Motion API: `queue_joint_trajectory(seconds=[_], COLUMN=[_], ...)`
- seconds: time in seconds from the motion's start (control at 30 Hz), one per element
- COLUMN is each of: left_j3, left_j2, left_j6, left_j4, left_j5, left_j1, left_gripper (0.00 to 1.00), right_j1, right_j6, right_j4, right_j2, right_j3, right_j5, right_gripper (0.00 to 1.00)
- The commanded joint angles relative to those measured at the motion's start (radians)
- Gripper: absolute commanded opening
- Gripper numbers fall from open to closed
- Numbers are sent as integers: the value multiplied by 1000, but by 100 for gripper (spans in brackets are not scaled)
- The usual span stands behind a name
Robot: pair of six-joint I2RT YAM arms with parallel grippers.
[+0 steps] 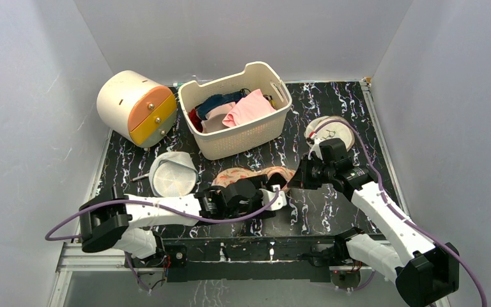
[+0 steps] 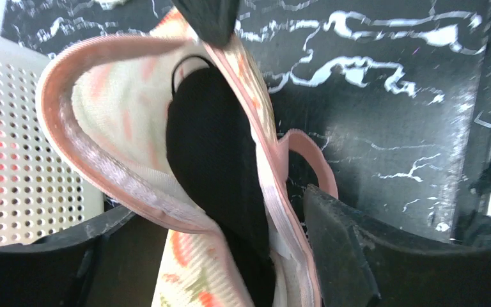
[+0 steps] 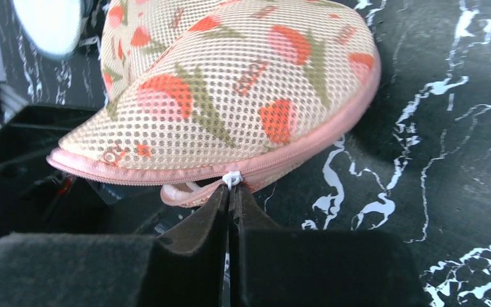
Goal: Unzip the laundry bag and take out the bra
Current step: Unzip the laundry bag at the center of the board.
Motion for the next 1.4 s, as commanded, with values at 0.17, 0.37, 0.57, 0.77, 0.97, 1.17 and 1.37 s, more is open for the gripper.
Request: queue_joint_trajectory(seconds=[0.17, 0.37, 0.57, 0.77, 0.97, 1.17, 1.37], left_j3=[19, 14, 11, 136, 251, 253, 210], left_j2=[-111, -190, -283, -202, -18, 93, 102], left_j6=[-11, 3, 17, 49, 20, 78, 110], left_j4=[41, -3, -128, -204, -165, -115, -61], left_j5=[131, 124, 49, 114, 183, 106, 94], left_j1=[-10, -9, -9, -9, -13, -15, -14], left_gripper=[98, 98, 98, 98, 98, 93, 65], right_j1=[0, 1, 1, 1, 2, 1, 1], right_j6=[-82, -78, -80, -81, -81, -79, -78], right_j4=[-10, -4, -1, 5, 3, 2, -6], right_j2=[-11, -2, -9, -14, -20, -26, -29], right_j3=[40, 35, 38, 34, 39, 37, 40], right_j5=[-166, -150, -142, -145, -137, -136, -136], right_gripper=[0, 0, 0, 0, 0, 0, 0])
